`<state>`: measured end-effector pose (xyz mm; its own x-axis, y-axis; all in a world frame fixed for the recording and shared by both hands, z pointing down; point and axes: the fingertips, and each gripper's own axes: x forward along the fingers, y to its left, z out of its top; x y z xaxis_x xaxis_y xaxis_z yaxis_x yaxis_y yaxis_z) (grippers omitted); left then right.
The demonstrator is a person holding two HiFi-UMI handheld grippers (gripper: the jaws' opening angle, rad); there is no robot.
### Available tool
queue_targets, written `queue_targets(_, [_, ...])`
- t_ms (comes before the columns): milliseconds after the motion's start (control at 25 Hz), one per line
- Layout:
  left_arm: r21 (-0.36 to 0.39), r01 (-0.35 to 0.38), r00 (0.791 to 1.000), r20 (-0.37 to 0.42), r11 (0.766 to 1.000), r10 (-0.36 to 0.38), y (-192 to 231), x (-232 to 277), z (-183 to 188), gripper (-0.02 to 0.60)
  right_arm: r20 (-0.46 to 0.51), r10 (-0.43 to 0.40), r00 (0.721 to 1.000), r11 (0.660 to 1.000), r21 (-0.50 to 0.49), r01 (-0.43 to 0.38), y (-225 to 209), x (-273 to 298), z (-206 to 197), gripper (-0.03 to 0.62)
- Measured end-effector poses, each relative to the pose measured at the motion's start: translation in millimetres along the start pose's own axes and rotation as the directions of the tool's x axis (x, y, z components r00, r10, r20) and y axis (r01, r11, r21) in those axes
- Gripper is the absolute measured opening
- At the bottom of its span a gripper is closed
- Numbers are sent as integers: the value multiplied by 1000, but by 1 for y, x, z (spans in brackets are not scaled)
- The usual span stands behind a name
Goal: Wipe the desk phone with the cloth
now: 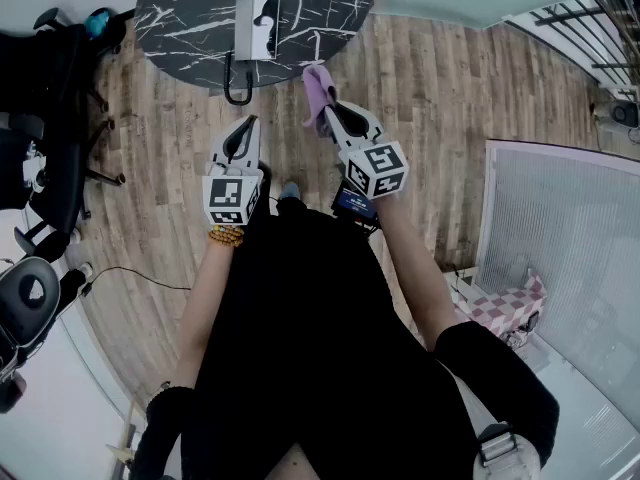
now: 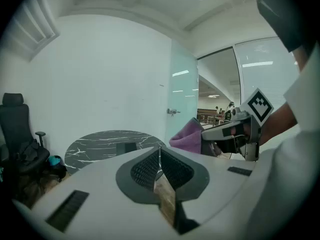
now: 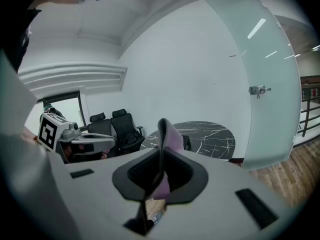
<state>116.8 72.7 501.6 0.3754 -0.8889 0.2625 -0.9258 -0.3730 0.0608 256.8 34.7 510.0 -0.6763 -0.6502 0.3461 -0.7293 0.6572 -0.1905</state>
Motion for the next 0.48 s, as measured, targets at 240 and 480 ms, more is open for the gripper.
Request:
queue_targets(240, [6,22,1000,17,1000,-22,13,8,13,21,-5,-7,1000,999,-31,7,9,12,11,51])
queue_targets(480, [3,49,998,24,999,-49,30,22,21,21,2,-31,1000,999,-23,31,10,25,22,51])
